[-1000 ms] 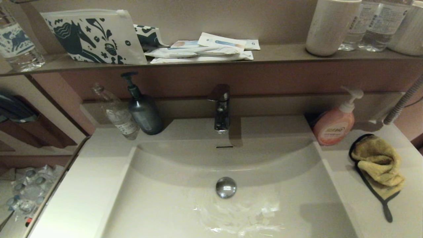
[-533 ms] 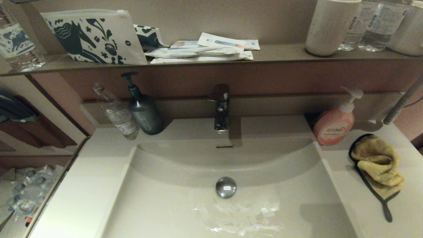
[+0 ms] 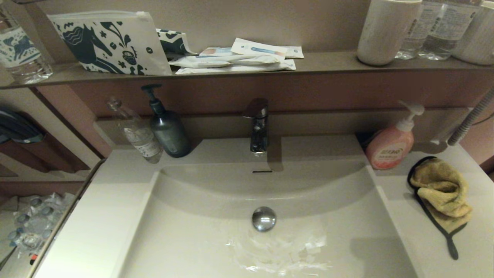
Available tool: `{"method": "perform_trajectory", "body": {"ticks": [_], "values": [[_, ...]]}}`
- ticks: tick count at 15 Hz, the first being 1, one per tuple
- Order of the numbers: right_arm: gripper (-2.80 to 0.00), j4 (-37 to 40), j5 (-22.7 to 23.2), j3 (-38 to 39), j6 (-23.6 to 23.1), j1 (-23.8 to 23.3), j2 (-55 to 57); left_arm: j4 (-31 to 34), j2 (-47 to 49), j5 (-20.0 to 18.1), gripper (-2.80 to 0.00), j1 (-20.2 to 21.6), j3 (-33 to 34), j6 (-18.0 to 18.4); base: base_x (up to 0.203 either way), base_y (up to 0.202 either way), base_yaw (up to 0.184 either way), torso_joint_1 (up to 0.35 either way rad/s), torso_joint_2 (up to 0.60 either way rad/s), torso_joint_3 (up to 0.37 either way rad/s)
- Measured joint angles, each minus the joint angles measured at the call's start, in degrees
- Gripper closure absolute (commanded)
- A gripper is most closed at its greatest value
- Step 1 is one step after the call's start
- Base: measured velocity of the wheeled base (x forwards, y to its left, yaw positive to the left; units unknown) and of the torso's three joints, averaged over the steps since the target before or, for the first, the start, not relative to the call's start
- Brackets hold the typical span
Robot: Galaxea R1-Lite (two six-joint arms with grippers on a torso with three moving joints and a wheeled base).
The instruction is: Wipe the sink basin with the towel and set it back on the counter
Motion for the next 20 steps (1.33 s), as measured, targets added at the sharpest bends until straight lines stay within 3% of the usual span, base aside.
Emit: {"method": "perform_trajectory", "body": {"ticks": [4, 20], "values": [[0.00, -0.2, 4.8, 2.3, -1.8, 0.0, 0.0, 0.0, 0.0, 0.0, 0.00, 0.0, 0.0, 0.0, 0.000, 0.000, 0.000, 0.000, 0.00, 0.000], [0.00, 2.7, 5.1, 2.7, -1.8, 0.0, 0.0, 0.0, 0.0, 0.0, 0.00, 0.0, 0.0, 0.0, 0.000, 0.000, 0.000, 0.000, 0.00, 0.000]]}}
